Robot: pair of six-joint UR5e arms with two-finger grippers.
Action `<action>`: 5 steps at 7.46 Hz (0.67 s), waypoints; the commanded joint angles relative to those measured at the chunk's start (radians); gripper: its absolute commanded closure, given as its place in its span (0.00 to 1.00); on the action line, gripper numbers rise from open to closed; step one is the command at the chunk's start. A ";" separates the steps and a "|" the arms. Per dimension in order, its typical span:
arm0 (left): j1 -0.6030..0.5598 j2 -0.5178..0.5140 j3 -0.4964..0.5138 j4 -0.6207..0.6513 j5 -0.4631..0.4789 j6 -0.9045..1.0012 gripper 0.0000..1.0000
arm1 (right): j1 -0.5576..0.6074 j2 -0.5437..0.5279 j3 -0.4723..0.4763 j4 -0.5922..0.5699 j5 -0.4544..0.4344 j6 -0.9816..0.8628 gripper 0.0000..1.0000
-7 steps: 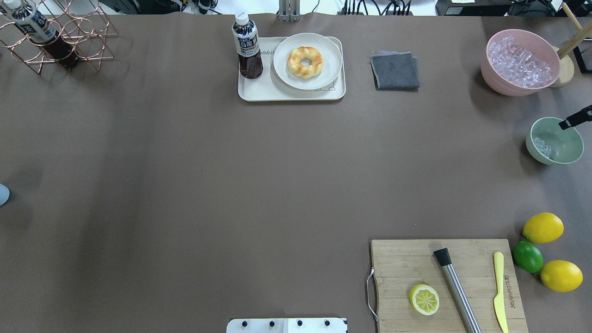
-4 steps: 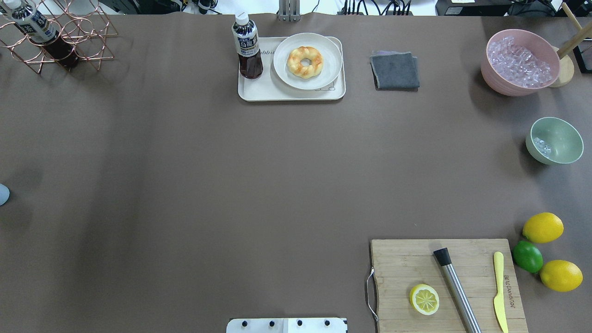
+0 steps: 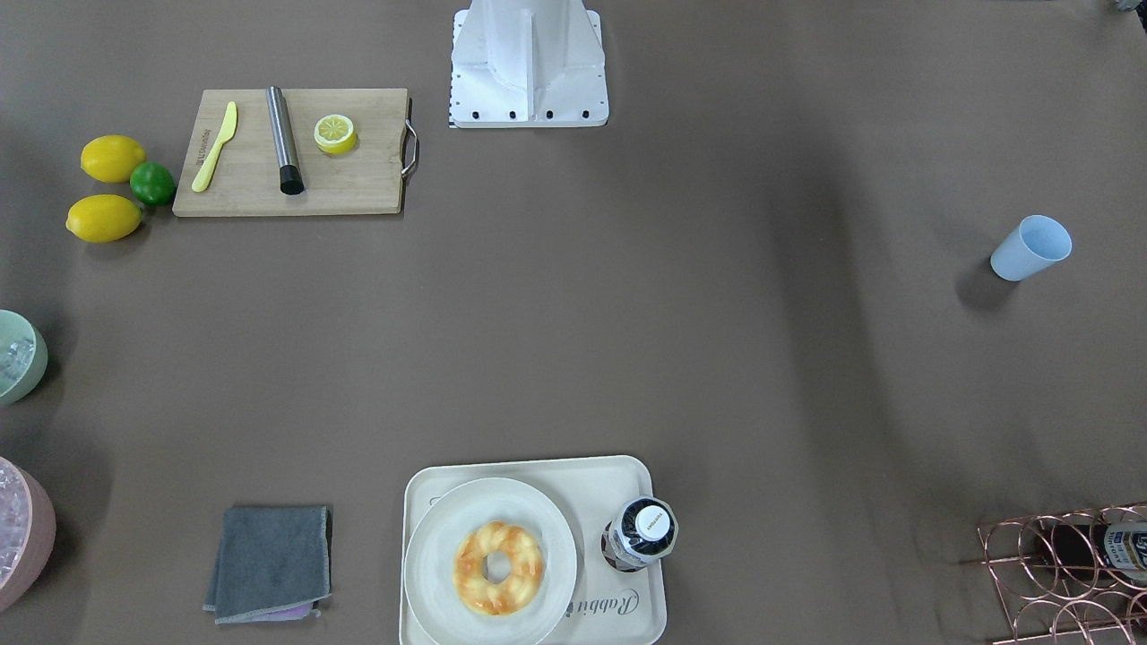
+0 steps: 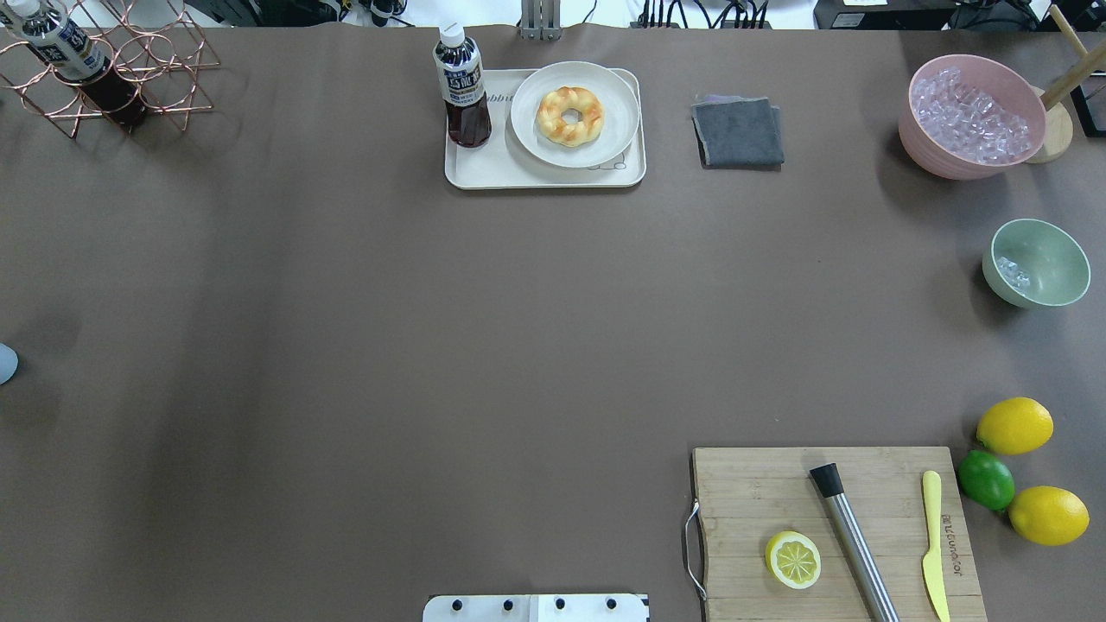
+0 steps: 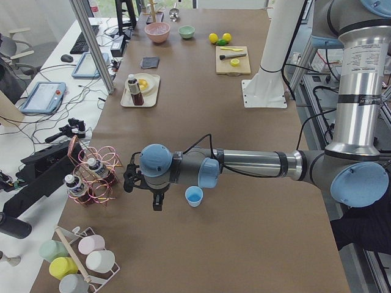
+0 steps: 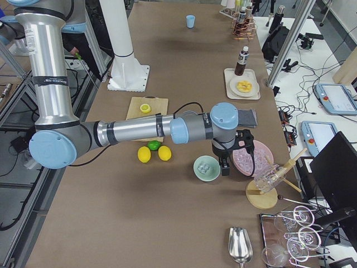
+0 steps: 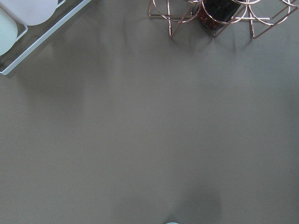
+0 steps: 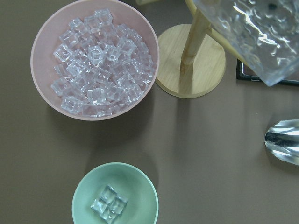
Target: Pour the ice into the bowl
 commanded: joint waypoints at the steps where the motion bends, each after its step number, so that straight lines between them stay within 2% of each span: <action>1: -0.002 0.001 0.003 0.001 0.006 -0.003 0.03 | 0.003 -0.043 0.009 -0.009 0.001 0.007 0.01; 5: -0.006 0.001 0.002 0.001 0.065 -0.005 0.03 | 0.005 -0.046 -0.002 -0.008 0.004 0.004 0.01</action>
